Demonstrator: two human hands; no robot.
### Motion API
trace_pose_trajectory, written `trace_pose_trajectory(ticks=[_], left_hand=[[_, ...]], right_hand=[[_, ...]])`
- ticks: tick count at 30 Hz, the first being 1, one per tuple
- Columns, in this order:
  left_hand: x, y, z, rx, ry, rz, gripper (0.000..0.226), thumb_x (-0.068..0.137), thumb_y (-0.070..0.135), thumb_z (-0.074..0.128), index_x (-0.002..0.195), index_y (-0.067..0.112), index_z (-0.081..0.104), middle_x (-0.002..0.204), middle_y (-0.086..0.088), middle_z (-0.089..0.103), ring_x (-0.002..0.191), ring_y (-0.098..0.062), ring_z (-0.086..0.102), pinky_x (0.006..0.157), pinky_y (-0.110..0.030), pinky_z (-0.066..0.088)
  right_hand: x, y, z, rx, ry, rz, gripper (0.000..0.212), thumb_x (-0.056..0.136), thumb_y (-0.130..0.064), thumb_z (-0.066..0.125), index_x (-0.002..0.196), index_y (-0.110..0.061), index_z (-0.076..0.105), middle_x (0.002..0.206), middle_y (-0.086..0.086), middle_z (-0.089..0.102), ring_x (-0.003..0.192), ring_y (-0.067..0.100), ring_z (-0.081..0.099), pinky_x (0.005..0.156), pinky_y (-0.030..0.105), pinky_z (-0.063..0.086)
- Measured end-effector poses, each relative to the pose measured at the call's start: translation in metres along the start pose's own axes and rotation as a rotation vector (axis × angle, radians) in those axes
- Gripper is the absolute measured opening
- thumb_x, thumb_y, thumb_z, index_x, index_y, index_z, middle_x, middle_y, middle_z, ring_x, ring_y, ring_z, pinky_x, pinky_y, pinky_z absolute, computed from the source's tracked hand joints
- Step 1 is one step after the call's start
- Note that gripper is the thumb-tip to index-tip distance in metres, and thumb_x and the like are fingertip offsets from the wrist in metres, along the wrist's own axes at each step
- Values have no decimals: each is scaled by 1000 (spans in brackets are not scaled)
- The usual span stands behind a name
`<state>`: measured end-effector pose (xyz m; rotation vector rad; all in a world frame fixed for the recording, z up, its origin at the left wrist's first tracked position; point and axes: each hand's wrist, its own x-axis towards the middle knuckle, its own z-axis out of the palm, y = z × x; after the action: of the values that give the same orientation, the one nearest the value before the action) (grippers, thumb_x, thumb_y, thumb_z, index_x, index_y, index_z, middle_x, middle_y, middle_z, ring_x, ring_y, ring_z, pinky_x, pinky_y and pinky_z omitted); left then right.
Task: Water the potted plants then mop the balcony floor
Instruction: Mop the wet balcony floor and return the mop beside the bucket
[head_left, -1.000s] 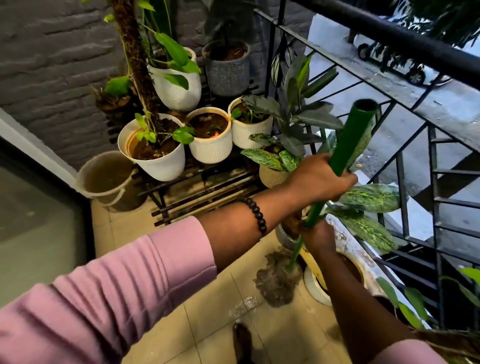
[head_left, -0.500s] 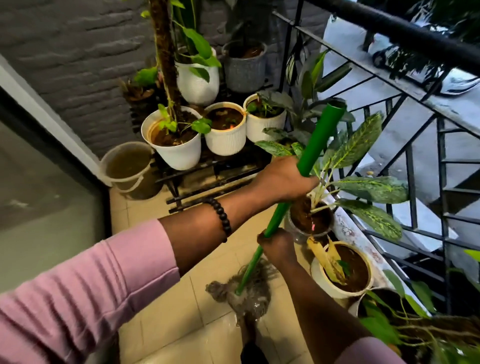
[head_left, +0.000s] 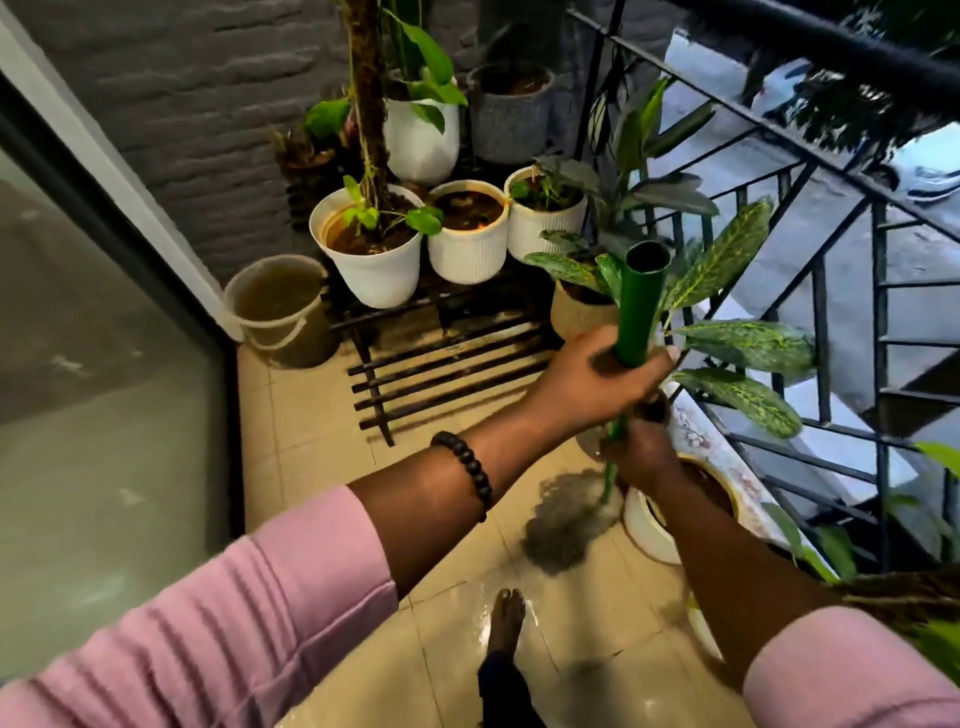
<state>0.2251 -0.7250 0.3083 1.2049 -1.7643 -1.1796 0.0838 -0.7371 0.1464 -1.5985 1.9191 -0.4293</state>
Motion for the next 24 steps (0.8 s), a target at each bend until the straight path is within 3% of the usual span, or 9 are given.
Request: trace_pose_trajectory(ticks=[3,5,6,9,12,15,17,22,24], left_hand=[[-9,-10,18,37,37,33,41,96,23,64,64,2,48,60,-13,43,55,-16,43,56,-30,33],[-14,-8,22,69,89,-2,43,94,25,64,60,16,40,56,3,34,51,-5,34,52,-22,27],[-14,-6,23,67,100,-35,45,93,25,64,58,18,37,52,3,32,48,-5,34,49,-19,26],[-15,8,15,59,103,-109,47,90,25,63,53,19,35,45,5,38,46,-2,46,51,-17,37],[-20,24,6,65,71,-163,40,88,27,63,53,18,47,49,4,59,66,-16,73,72,-26,55],[-28,31,10,2,71,-208,32,91,25,60,60,16,55,59,-4,69,72,-24,76,85,-32,58],[-31,28,22,-78,100,-231,34,94,25,58,62,14,57,62,-9,69,72,-29,76,84,-32,58],[-38,14,83,-150,93,-186,44,95,30,59,54,16,57,58,-5,66,63,-21,72,76,-32,60],[-36,13,106,-163,71,-148,43,93,31,60,55,11,57,55,-10,63,62,-28,69,76,-42,60]], right_hand=[[-10,7,4,-50,31,-46,26,82,-6,66,107,2,67,108,25,65,104,40,60,84,38,45],[-20,3,7,-20,52,-40,13,81,-4,65,93,3,67,100,29,66,99,41,62,76,35,43],[-25,1,8,0,56,-24,8,80,-2,65,86,2,66,95,32,66,93,42,63,68,32,37],[-46,-8,8,35,62,40,21,80,-7,67,94,8,67,93,31,66,87,38,64,63,29,33],[-69,-12,5,16,-18,47,28,81,-18,65,103,0,67,99,23,66,92,35,63,74,37,49],[-91,-5,1,-96,-69,7,28,82,-27,64,99,-4,68,89,18,68,85,32,64,66,31,43],[-99,9,-5,-111,-82,23,27,82,-29,64,98,-7,68,84,14,67,78,30,63,61,27,36],[-98,65,-36,-169,-96,96,16,80,-24,68,90,-12,69,86,14,70,81,33,67,63,32,45],[-94,84,-47,-163,-44,99,10,79,-18,67,84,-10,67,83,17,69,81,36,65,64,34,44]])
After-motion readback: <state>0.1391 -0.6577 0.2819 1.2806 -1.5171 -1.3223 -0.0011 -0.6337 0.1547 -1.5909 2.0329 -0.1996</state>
